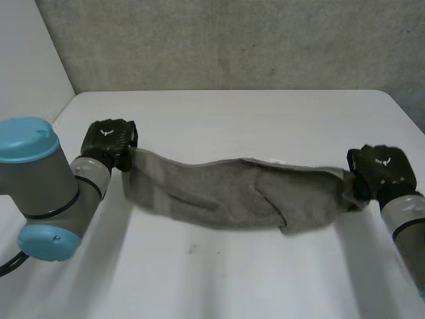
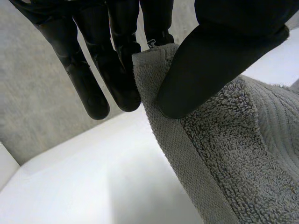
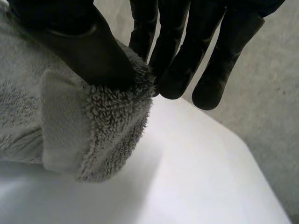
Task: Fold the towel.
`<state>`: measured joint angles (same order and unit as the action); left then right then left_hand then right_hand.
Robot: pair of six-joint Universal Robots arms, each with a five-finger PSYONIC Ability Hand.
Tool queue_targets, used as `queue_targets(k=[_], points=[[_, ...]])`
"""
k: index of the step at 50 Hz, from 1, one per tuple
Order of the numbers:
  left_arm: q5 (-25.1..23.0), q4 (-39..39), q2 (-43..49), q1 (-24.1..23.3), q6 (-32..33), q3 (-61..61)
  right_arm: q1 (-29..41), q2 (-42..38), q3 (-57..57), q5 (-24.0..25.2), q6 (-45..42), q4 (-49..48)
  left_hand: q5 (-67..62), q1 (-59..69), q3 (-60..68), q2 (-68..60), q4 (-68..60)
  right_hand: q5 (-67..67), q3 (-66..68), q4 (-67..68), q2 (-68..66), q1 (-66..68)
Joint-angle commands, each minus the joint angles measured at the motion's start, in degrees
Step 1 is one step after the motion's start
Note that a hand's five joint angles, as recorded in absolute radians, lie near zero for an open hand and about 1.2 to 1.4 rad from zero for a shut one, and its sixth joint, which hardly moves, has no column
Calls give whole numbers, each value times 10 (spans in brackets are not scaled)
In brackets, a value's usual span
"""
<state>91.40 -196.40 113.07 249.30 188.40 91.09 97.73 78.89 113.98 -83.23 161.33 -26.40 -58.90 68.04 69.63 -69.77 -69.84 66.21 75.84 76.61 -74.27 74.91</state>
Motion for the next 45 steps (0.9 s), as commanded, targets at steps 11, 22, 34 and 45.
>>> queue_targets(k=[11,22,34,45], points=[[-3,3,-55,0,2,39,-28,14,-82,67,-36,239,-111,120,104,-102,-102,38,42,34,-57,51],[-17,2,-55,2,2,44,-36,-17,-85,62,-36,244,-111,120,104,-102,-102,-480,-476,-484,461,-467],[-18,-1,-37,2,3,47,-31,-48,-70,61,-10,233,-111,120,104,-102,-102,-501,-498,-505,482,-488],[-18,-2,-31,2,3,48,-31,-43,-27,56,20,182,-111,120,104,-102,-102,-543,-540,-548,524,-530]])
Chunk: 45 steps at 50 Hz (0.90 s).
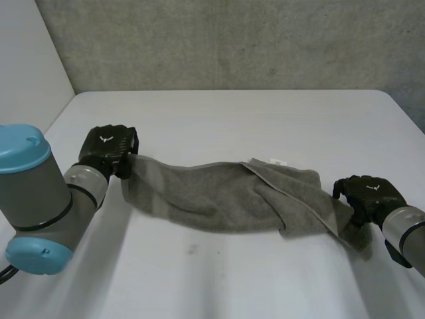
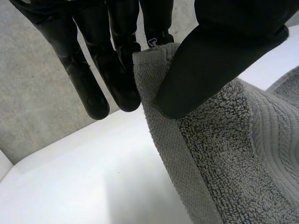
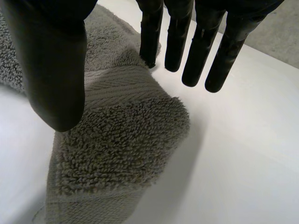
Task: Fold the towel.
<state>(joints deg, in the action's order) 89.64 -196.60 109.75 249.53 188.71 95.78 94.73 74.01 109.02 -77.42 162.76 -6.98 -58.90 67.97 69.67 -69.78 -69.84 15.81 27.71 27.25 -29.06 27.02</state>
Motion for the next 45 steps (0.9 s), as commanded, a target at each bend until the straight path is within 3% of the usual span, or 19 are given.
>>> queue_targets(k=[1,14,25,30,32,33,43,45], points=[[0,0,3,0,0,2,-2,8,34,1,6,-15,-111,120,103,-102,-102,-53,-72,-67,85,-65],[1,-3,7,0,-1,6,-3,15,99,-2,-9,-124,-111,120,103,-102,-102,-24,-43,-39,57,-37],[1,-4,13,0,-1,7,-6,-42,71,-38,-55,-182,-111,120,103,-102,-102,127,108,113,-94,115],[1,-4,13,0,-1,7,-6,-63,58,-49,-74,-183,-111,120,103,-102,-102,302,283,288,-269,290],[1,-4,13,0,-1,7,-6,-56,51,-55,-74,-187,-111,120,103,-102,-102,541,522,527,-508,529],[1,-3,13,0,-1,7,-6,-55,51,-55,-74,-187,-111,120,103,-102,-102,542,523,528,-509,530],[-1,9,-11,-3,1,4,-4,83,31,-59,-77,-163,-111,120,103,-102,-102,542,523,528,-509,530],[-1,23,-58,-2,2,5,-2,146,-4,-57,-93,-80,-111,120,103,-102,-102,542,523,528,-509,530]])
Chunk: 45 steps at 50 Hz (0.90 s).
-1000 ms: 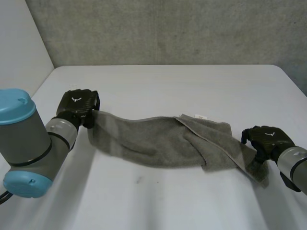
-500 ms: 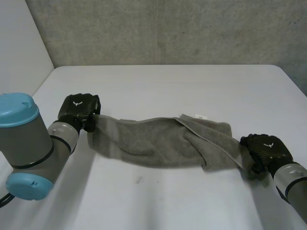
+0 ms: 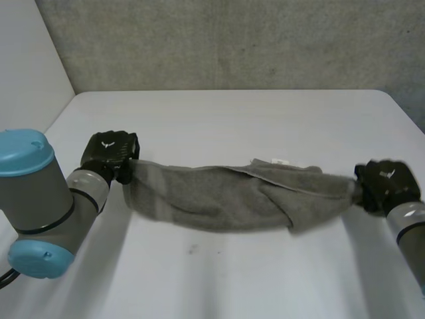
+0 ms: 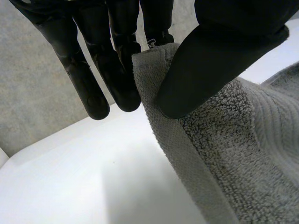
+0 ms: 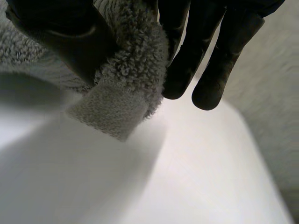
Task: Fold the towel.
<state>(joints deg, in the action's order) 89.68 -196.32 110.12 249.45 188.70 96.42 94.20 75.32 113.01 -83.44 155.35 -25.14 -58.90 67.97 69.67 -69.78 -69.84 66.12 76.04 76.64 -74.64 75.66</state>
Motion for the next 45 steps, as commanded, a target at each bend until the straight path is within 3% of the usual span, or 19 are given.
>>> queue_targets(k=[1,3,6,8,16,22,33,38,41,45], points=[[-1,20,-62,-1,2,-1,3,134,-44,3,-19,102,-111,120,103,-102,-102,39,40,34,-54,43],[-6,49,-109,2,15,-2,1,173,-102,7,-34,221,-111,120,103,-102,-102,39,40,34,-54,43],[-13,67,-130,7,25,-1,0,182,-133,15,-34,277,-111,120,103,-102,-102,39,40,34,-54,43],[-28,101,-175,15,52,0,-1,184,-192,34,-38,366,-111,120,103,-102,-102,39,40,34,-54,43],[-64,185,-251,65,115,10,1,183,-293,71,-64,541,-111,120,103,-102,-102,39,40,34,-54,43],[-88,206,-252,91,136,25,-1,162,-314,109,-97,628,-111,120,103,-102,-102,39,40,34,-54,43],[-101,161,-128,98,138,0,6,30,-358,121,-104,596,-111,120,103,-102,-102,39,40,34,-54,43],[-89,85,-25,83,126,-159,38,-67,-487,112,-60,459,-111,120,103,-102,-102,39,40,34,-54,43],[-79,72,-6,71,116,-219,54,-83,-534,109,-36,416,-111,120,103,-102,-102,39,40,34,-54,43],[-23,36,20,53,66,-386,78,-89,-625,105,43,268,-111,120,103,-102,-102,39,40,34,-54,43]])
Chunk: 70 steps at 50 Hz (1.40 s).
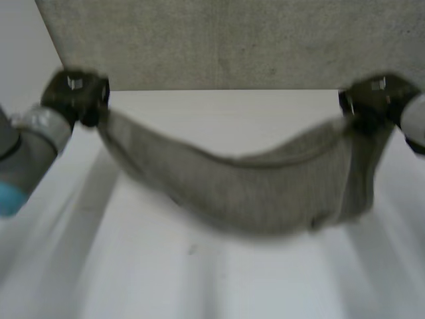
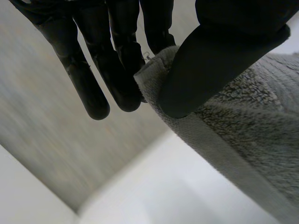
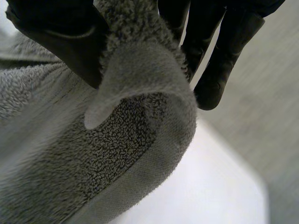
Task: Fold the towel.
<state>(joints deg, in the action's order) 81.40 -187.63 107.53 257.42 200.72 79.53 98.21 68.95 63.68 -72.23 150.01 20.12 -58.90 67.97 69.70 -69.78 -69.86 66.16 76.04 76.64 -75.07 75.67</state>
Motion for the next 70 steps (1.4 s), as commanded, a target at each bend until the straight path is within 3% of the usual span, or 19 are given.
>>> queue_targets(k=[1,4,7,13,20,26,31,36,38,40,45,59,70], points=[[77,-62,46,-28,-74,-258,38,-22,-145,-12,123,-232,-111,120,103,-102,-101,38,40,34,-49,43],[92,-68,45,-28,-93,-289,39,-8,-151,-20,169,-289,-111,120,103,-102,-101,38,40,34,-49,43],[107,-68,42,-29,-121,-309,40,-1,-150,-22,181,-286,-111,120,103,-102,-101,38,40,34,-49,43],[105,-51,22,-23,-138,-209,40,-4,-125,-8,166,-160,-111,120,103,-102,-101,38,40,34,-49,43],[89,-60,-11,4,-133,26,34,-23,-3,12,10,-59,-111,120,103,-102,-101,38,40,34,-49,43],[46,-83,-15,25,-132,156,33,-46,101,13,-59,-59,-111,120,103,-102,-101,38,40,34,-49,43],[7,-138,-8,27,-131,256,32,-97,191,17,-71,-106,-111,120,103,-102,-101,38,40,34,-49,43],[5,-167,-7,27,-130,273,32,-108,248,16,-66,-170,-111,120,103,-102,-101,9,10,4,-20,14],[5,-170,-8,27,-130,273,32,-103,263,14,-64,-193,-111,120,103,-102,-101,-65,-64,-70,54,-60],[5,-171,-11,27,-130,273,30,-91,294,10,-63,-229,-111,120,103,-102,-101,-275,-273,-279,264,-270],[5,-172,-14,27,-131,276,22,-57,341,10,-63,-256,-111,120,103,-102,-101,-454,-452,-458,443,-449],[4,-172,-14,26,-131,282,-5,40,524,10,-63,-436,-111,120,103,-102,-101,-467,-466,-472,456,-462],[4,-174,-14,27,-131,286,-20,51,569,5,-73,-541,-111,120,103,-102,-101,-454,-453,-459,443,-449]])
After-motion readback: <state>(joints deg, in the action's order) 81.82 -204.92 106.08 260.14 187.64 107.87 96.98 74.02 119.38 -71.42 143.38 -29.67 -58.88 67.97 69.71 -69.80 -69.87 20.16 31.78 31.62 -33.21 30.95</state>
